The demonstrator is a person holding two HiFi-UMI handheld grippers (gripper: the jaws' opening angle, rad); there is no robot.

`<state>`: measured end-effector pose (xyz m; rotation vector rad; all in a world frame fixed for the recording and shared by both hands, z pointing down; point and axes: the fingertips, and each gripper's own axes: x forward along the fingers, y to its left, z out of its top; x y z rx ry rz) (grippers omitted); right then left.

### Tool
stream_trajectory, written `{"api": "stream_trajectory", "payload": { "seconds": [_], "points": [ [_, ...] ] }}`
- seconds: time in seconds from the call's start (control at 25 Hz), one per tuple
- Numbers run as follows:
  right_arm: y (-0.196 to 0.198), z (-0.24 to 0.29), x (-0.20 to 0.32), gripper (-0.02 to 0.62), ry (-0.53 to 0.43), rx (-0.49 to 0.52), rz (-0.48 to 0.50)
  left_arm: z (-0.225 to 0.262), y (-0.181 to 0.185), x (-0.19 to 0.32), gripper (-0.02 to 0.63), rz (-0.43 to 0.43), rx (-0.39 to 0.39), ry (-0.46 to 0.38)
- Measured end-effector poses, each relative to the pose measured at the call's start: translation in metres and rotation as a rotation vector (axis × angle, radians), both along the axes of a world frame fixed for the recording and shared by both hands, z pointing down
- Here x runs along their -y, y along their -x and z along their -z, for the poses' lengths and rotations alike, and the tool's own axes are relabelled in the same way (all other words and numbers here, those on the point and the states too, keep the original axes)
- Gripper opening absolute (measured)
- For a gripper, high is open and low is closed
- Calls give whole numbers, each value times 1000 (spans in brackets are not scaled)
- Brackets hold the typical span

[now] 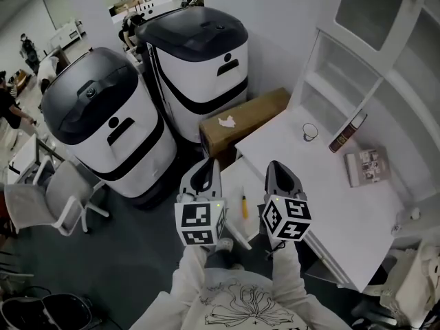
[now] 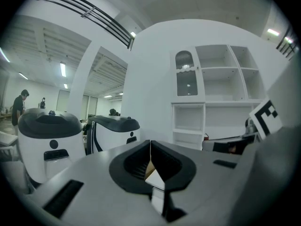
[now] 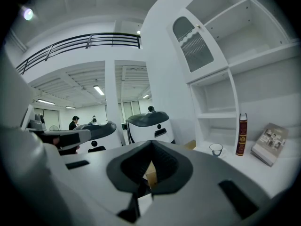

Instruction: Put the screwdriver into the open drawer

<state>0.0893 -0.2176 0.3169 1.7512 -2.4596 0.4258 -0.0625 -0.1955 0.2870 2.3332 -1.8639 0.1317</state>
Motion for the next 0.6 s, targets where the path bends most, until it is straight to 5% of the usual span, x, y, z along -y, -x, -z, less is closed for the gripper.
{"api": "stream_trajectory", "payload": {
  "seconds": [0.6],
  "points": [
    [2,-1,2,3,3,3,9,-1,3,2,6,11,-6,1]
  ]
}}
